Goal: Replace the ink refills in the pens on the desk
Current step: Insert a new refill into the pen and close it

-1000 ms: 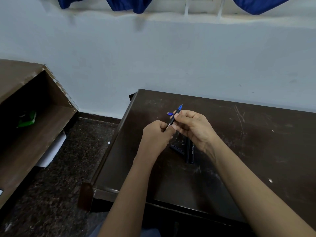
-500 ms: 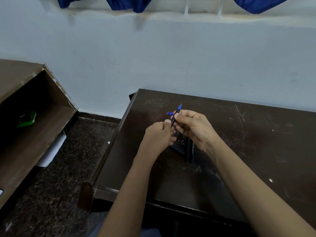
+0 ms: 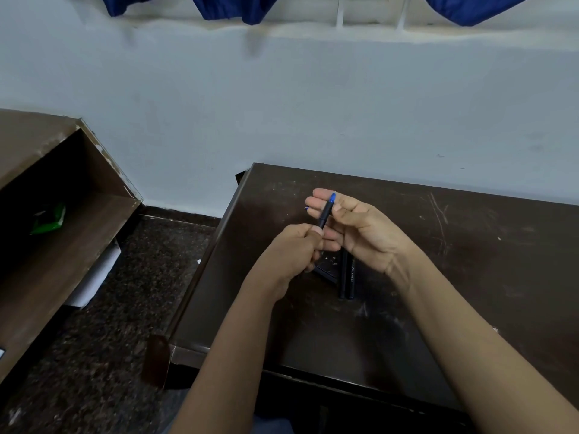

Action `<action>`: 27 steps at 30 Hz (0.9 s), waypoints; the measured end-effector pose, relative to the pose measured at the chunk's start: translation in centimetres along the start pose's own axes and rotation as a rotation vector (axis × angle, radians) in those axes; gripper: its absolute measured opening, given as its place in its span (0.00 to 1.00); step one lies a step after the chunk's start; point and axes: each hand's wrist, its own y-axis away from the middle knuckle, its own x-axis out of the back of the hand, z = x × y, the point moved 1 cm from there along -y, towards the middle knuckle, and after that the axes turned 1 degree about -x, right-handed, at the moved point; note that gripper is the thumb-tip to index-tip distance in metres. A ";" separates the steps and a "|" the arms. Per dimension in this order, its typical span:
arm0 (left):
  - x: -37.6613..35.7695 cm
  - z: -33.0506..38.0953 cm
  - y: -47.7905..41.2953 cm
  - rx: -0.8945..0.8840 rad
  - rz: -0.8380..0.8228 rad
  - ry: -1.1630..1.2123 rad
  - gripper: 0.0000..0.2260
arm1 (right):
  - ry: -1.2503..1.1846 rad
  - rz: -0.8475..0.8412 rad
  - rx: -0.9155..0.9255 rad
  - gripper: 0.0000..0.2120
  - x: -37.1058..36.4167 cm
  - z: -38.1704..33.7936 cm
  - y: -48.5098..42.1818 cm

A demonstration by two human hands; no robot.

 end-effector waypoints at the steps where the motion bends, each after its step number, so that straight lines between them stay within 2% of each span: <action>1: 0.1 0.0 0.0 -0.012 -0.012 -0.004 0.14 | -0.013 0.008 0.007 0.13 0.0 0.0 0.0; 5: 0.4 0.0 0.1 -0.053 0.026 -0.064 0.13 | -0.045 0.099 0.046 0.09 -0.3 0.3 0.1; 15: 0.5 -0.2 0.1 -0.113 0.153 -0.182 0.12 | 0.212 0.251 0.161 0.06 -0.5 0.9 0.0; 23: 0.5 -0.5 0.1 -0.238 0.337 -0.496 0.10 | 0.233 0.420 0.173 0.05 -1.5 1.8 -0.3; 26: 0.6 -0.8 0.0 -0.269 0.395 -0.517 0.10 | 0.204 0.386 0.141 0.07 -1.0 2.1 -0.2; 27: 0.7 -0.8 -0.1 -0.280 0.421 -0.505 0.09 | 0.273 0.381 0.135 0.07 -0.6 2.3 -0.2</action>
